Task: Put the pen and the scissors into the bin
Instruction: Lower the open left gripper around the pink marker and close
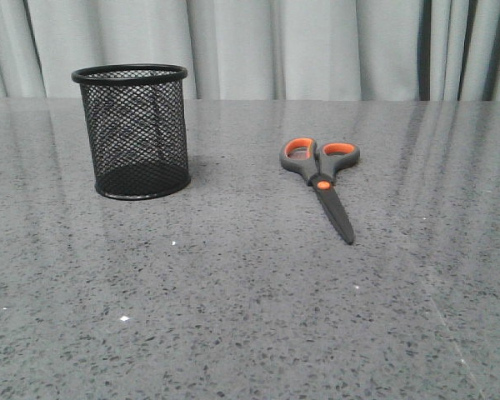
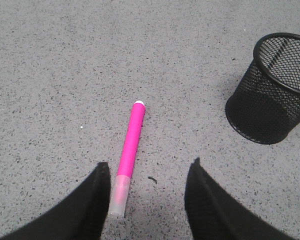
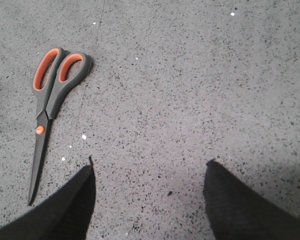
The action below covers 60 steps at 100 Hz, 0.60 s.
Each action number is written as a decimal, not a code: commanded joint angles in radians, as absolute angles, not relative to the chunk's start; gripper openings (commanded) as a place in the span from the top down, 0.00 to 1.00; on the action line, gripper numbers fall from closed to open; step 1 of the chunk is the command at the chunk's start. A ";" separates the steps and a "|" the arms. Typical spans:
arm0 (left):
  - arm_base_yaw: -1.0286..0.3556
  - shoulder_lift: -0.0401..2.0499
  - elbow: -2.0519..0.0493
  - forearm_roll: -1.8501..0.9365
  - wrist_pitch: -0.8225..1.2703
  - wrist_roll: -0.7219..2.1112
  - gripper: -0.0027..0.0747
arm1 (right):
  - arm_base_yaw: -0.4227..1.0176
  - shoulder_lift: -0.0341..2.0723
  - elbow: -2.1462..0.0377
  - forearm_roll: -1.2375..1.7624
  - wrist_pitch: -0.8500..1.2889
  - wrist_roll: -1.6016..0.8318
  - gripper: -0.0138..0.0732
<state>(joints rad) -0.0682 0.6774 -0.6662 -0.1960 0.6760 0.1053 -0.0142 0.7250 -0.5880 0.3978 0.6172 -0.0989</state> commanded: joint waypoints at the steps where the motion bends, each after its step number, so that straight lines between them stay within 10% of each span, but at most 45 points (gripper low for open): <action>1: -0.069 0.701 -0.708 -0.214 0.627 0.135 0.51 | -0.019 0.729 -0.623 0.403 0.565 -0.118 0.34; 60: -0.069 1.179 -0.969 -0.256 0.845 0.336 0.51 | -0.019 0.729 -0.623 0.403 0.574 -0.120 0.34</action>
<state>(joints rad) -0.0682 1.1339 -0.9084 -0.2318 0.8583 0.2961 -0.0142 0.7250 -0.5880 0.3961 0.6227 -0.1005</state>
